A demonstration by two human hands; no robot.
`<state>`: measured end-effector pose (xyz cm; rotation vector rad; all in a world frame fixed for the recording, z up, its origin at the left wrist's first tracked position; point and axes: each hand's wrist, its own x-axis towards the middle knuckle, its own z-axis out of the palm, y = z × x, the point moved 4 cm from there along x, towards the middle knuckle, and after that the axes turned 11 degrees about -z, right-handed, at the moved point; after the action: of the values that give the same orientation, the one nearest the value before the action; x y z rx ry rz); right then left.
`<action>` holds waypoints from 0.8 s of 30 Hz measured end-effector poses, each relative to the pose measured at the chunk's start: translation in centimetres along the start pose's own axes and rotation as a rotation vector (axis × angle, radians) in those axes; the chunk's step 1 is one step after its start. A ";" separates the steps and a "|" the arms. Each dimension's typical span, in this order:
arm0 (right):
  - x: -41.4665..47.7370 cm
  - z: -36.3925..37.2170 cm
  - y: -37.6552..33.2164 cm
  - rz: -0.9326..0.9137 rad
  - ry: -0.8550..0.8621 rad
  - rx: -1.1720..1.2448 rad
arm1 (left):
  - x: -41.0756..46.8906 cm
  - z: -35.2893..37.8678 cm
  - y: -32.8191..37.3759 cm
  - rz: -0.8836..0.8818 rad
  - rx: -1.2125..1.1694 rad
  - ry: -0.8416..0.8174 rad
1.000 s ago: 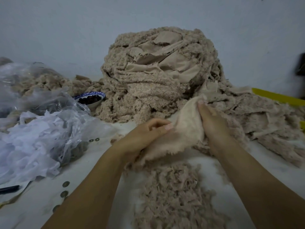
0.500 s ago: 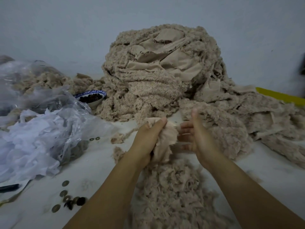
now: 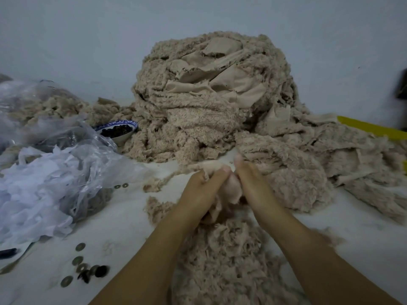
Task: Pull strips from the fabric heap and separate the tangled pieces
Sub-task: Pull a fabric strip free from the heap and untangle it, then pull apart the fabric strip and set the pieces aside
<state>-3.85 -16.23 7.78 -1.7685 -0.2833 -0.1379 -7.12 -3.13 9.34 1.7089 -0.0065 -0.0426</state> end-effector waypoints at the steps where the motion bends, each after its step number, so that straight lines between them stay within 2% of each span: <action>1: -0.1 0.4 0.0 0.011 -0.029 -0.047 | -0.1 0.3 -0.1 0.001 0.034 -0.023; 6: -0.3 -0.1 -0.3 0.004 0.046 0.020 | -0.2 0.0 -0.7 -0.083 -0.055 -0.015; 11: 0.1 -1.1 -0.1 0.024 0.141 0.172 | 0.9 -2.0 -0.7 -0.188 -0.509 0.157; 14: -0.1 -1.9 -0.1 -0.015 0.147 0.220 | 1.2 -3.5 -0.8 -0.199 -0.698 0.134; 17: -0.6 -0.6 -0.5 -0.030 0.062 0.232 | 1.2 -3.0 -1.0 -0.184 -0.630 0.072; 21: -0.9 0.9 -0.5 -0.049 -0.047 0.224 | 0.8 -1.8 -0.9 -0.131 -0.379 0.048; 24: -0.8 0.3 -0.8 -0.095 0.013 0.165 | 0.7 -1.4 -1.1 -0.092 -0.286 0.022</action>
<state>-4.88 -15.87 8.21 -1.5906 -0.3597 -0.1888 -6.43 -1.66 8.43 1.4223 0.0907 -0.0891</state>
